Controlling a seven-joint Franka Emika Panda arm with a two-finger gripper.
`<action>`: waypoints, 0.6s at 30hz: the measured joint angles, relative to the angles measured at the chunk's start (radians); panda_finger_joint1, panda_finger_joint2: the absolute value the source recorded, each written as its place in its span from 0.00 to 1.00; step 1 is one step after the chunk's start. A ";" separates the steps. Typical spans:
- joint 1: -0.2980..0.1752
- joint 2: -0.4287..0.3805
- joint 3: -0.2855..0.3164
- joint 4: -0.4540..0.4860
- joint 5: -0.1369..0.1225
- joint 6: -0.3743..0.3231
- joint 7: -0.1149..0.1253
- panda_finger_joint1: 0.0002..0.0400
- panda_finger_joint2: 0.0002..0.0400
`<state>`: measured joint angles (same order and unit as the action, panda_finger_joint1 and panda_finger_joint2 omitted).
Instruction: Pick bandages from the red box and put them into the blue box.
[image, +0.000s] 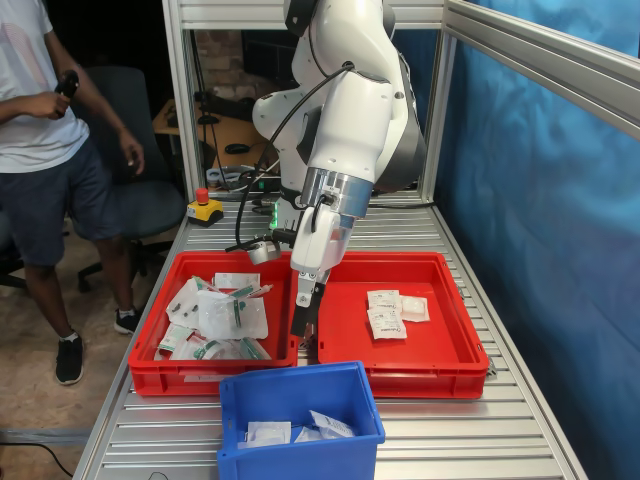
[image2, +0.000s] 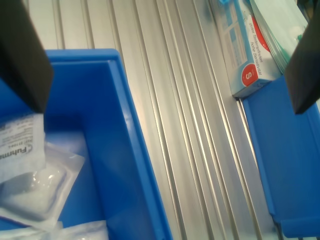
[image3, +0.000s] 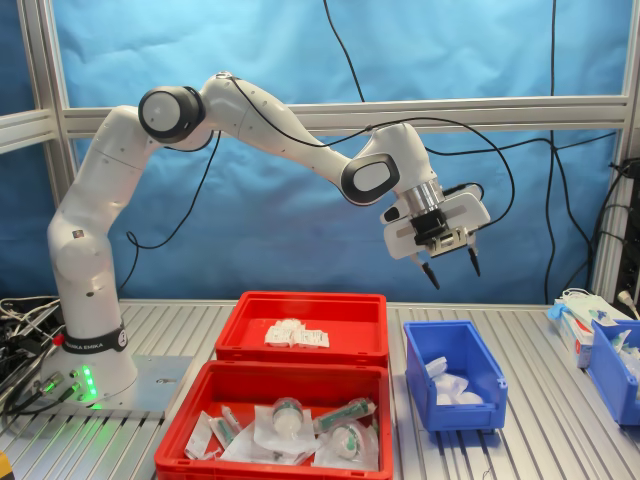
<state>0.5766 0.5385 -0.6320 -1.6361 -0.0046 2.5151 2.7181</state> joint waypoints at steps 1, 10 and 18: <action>0.000 0.000 0.000 0.000 0.000 0.000 0.000 1.00 1.00; 0.001 0.000 0.000 -0.001 0.000 -0.045 -0.019 1.00 1.00; 0.012 -0.020 0.000 -0.011 0.000 -0.210 -0.049 1.00 1.00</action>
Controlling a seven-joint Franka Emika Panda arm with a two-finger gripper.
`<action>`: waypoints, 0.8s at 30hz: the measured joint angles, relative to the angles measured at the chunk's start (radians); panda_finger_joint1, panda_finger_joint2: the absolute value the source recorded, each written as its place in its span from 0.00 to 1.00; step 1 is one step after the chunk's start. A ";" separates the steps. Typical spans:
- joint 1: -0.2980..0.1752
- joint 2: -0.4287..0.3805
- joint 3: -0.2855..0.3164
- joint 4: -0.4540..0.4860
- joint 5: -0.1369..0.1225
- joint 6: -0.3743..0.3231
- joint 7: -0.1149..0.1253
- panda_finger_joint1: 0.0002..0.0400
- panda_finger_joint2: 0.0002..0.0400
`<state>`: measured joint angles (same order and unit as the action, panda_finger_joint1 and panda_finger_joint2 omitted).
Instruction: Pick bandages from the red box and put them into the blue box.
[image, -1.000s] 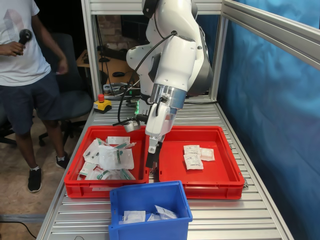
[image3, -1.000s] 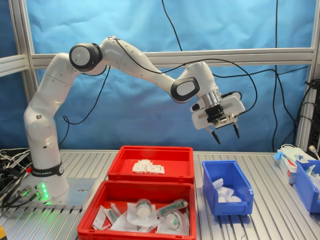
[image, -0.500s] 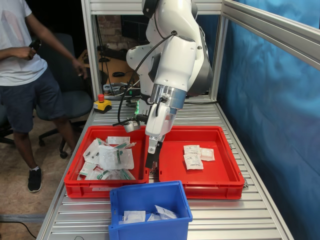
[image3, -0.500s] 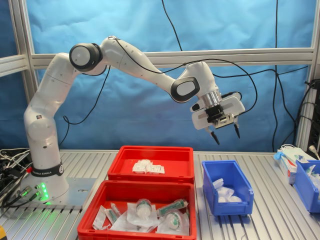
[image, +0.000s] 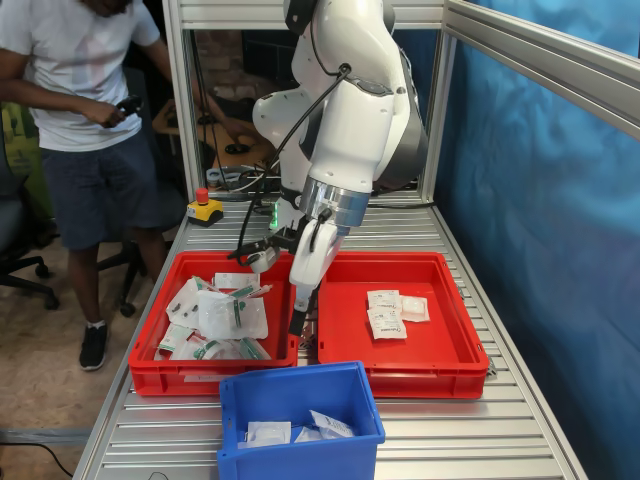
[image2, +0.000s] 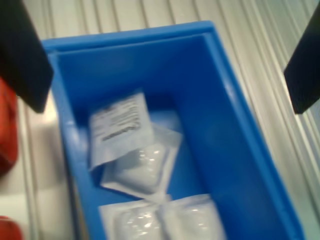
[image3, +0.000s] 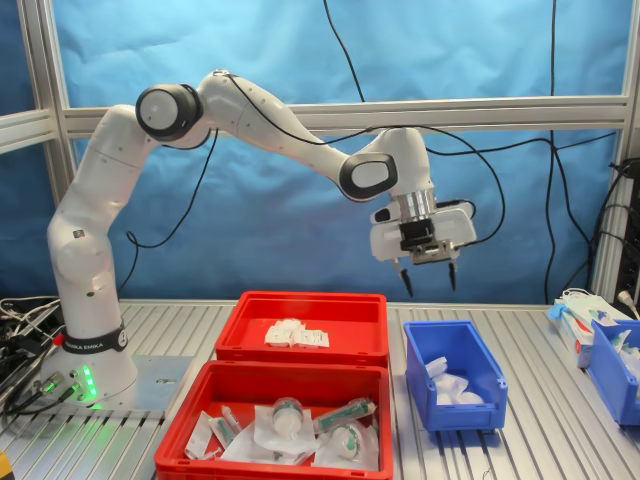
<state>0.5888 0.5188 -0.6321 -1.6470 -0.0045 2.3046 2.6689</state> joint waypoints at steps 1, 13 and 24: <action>0.004 -0.008 0.000 -0.003 0.000 -0.032 -0.008 1.00 1.00; 0.036 -0.110 0.000 -0.034 0.000 -0.203 -0.076 1.00 1.00; 0.048 -0.209 0.000 -0.132 -0.006 -0.232 -0.096 1.00 1.00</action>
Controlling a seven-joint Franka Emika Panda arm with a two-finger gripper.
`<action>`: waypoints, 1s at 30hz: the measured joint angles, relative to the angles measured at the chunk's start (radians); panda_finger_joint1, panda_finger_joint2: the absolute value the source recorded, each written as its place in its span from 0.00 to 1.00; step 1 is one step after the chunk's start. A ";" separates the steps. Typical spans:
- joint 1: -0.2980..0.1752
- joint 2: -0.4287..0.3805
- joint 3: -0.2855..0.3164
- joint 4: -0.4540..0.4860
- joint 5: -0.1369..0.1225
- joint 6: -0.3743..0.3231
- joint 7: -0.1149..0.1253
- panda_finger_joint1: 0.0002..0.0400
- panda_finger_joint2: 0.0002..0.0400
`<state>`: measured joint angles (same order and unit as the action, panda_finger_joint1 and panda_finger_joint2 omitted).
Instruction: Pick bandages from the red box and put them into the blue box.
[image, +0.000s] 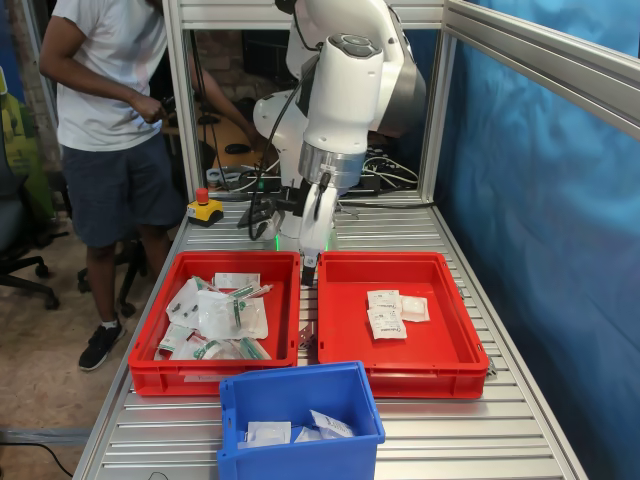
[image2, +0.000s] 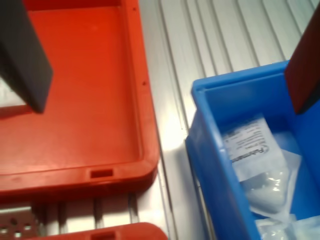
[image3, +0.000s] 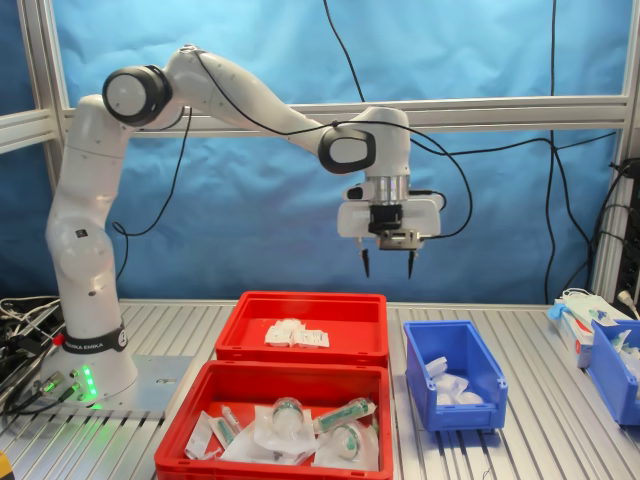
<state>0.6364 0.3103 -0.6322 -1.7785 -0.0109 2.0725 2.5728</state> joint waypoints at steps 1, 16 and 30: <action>0.001 -0.009 0.000 -0.010 -0.002 -0.001 -0.002 1.00 1.00; 0.012 -0.199 -0.002 -0.193 -0.073 -0.010 -0.022 1.00 1.00; 0.012 -0.312 -0.021 -0.260 -0.101 -0.011 -0.027 1.00 1.00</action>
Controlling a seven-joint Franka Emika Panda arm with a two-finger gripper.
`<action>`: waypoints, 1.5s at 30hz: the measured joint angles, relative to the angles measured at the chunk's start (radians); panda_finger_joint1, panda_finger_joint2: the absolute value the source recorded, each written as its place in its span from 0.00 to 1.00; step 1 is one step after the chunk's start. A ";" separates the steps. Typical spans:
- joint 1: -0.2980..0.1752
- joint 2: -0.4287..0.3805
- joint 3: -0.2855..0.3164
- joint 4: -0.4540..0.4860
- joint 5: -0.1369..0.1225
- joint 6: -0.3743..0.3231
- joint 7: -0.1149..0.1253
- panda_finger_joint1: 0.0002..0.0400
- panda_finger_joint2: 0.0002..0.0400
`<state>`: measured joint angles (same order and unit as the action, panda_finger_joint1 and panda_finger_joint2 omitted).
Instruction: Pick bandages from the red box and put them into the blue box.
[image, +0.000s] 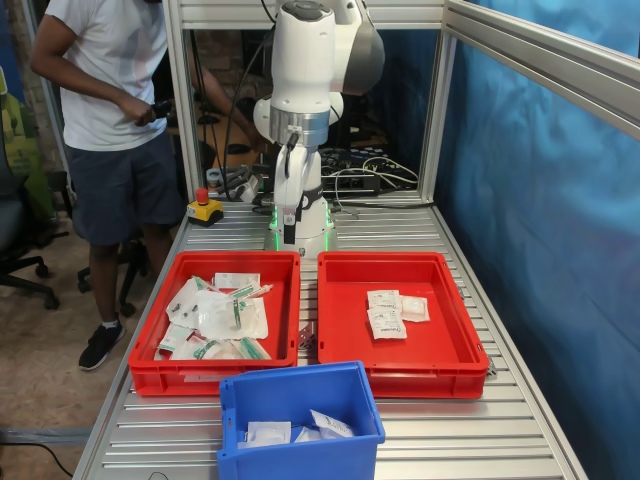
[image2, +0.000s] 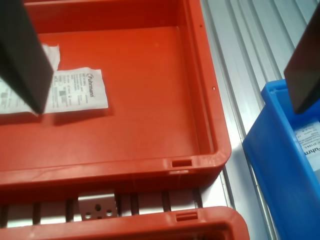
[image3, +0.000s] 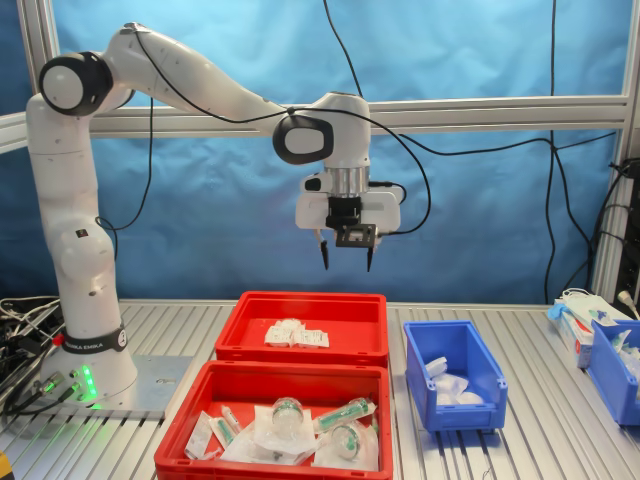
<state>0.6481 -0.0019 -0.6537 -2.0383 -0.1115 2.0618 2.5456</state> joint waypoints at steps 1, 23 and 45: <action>0.000 -0.001 0.000 -0.001 -0.001 0.000 0.000 1.00 1.00; -0.186 -0.004 0.186 -0.013 -0.008 0.000 -0.001 1.00 1.00; -0.412 -0.004 0.436 -0.013 -0.009 0.000 -0.001 1.00 1.00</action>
<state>0.2360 -0.0055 -0.2181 -2.0514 -0.1205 2.0618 2.5444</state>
